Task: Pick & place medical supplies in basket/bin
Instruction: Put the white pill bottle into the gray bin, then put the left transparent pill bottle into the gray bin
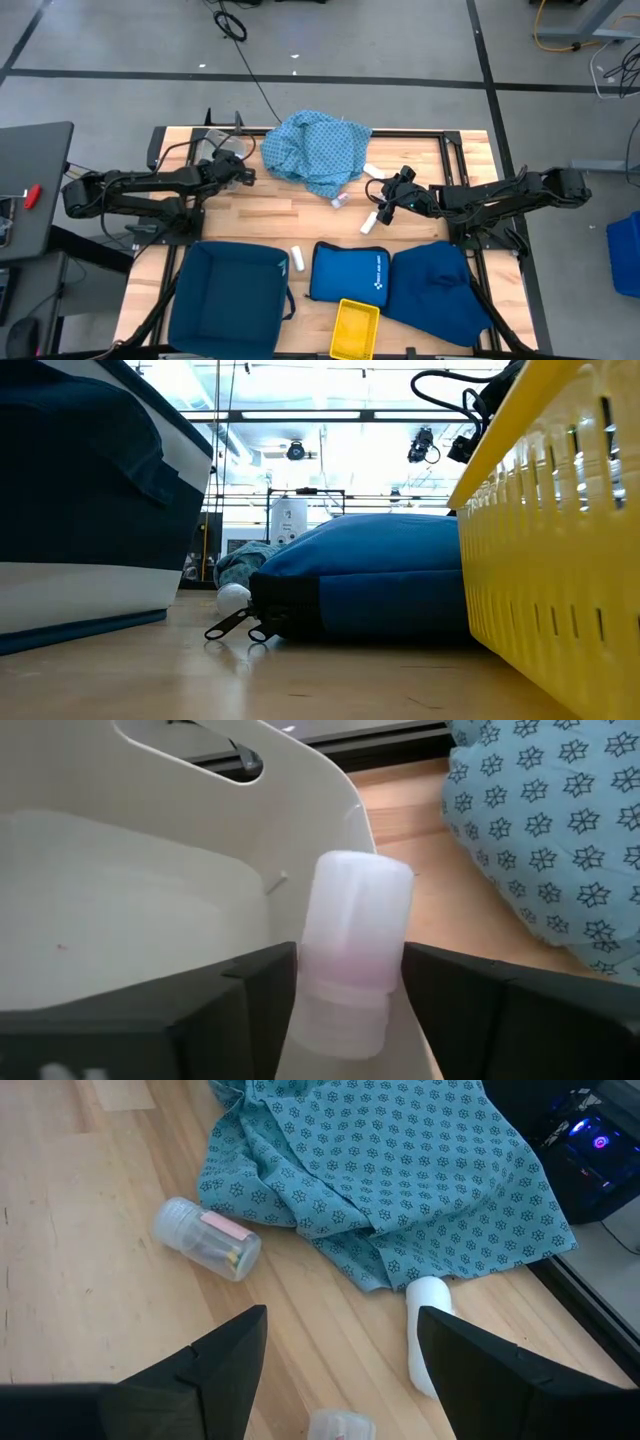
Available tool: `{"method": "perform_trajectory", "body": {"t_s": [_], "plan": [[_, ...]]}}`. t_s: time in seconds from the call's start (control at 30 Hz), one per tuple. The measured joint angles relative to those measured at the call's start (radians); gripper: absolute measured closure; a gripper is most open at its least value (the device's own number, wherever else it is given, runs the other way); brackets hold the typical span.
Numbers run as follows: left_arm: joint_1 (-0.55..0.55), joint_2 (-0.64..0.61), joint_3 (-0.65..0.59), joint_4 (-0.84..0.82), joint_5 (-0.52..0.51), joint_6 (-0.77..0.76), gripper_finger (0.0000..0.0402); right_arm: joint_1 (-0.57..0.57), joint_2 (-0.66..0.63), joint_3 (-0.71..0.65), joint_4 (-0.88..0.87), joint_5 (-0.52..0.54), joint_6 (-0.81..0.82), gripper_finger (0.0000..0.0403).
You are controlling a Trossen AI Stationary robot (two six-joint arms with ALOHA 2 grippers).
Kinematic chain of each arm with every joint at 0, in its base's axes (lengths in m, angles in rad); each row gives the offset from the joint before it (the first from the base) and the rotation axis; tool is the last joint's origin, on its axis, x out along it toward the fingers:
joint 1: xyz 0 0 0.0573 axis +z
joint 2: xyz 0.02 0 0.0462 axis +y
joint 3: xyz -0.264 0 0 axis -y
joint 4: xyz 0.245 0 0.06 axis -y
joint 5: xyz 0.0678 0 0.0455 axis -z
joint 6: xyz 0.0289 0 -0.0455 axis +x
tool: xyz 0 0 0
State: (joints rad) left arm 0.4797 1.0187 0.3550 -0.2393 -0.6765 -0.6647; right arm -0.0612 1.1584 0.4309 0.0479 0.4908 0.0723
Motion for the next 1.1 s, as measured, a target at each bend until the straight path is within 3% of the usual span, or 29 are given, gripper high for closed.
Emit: {"method": "perform_trajectory", "body": {"t_s": [0.23, 0.8, 1.1], "plan": [[0.0, 0.0, 0.0, 0.029, -0.001, 0.026, 0.0218, 0.0, 0.0, 0.0, 0.0, -0.014, 0.0, 0.0133], [0.0, -0.038, 0.001, 0.072, 0.005, 0.102, 0.0151, 0.0, 0.0, 0.0, 0.0, -0.019, 0.0, 0.0133], [0.0, -0.063, 0.038, 0.136, 0.063, 0.313, 0.0149, 0.0, 0.0, 0.0, 0.0, -0.019, -0.002, 0.0133]]}}
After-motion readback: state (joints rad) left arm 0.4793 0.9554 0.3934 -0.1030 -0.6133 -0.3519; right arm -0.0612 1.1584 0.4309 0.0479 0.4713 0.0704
